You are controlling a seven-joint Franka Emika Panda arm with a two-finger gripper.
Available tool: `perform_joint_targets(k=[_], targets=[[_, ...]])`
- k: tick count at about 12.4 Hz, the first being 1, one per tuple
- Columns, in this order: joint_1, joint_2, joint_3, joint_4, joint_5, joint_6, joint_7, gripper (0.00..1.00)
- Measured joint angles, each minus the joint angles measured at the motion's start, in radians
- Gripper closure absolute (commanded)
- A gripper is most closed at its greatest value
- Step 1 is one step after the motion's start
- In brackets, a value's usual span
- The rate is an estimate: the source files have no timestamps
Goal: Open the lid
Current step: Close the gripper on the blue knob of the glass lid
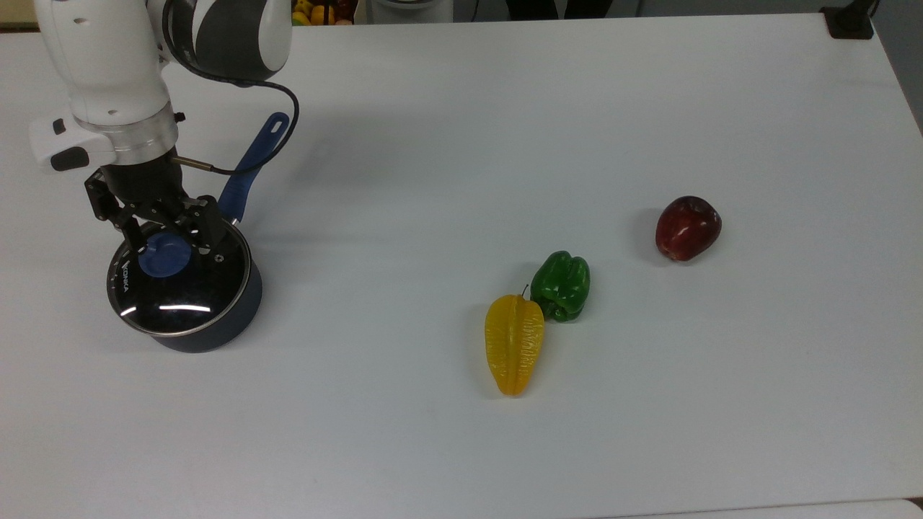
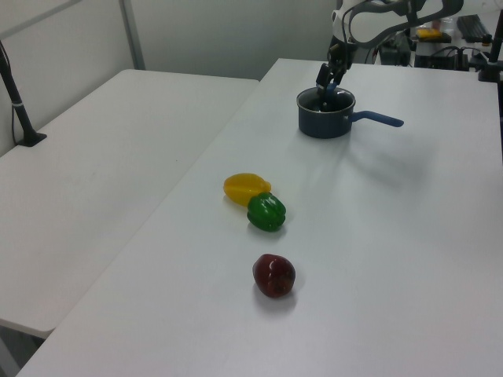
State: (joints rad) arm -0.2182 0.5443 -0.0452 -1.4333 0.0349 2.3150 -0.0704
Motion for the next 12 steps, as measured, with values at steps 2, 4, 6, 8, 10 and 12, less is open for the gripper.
perform_joint_targets(k=[2, 4, 6, 8, 10, 12], targets=[[0.0, 0.0, 0.002, 0.004, 0.0, 0.023, 0.0, 0.08], [0.0, 0.0, 0.002, 0.004, 0.0, 0.026, -0.022, 0.09], [0.0, 0.0, 0.003, 0.004, 0.0, 0.026, -0.03, 0.18], [0.001, 0.0, 0.005, 0.004, 0.0, 0.026, -0.036, 0.24], [0.001, 0.0, 0.005, 0.004, 0.0, 0.026, -0.037, 0.33], [0.001, 0.0, 0.005, 0.005, 0.0, 0.026, -0.037, 0.45]])
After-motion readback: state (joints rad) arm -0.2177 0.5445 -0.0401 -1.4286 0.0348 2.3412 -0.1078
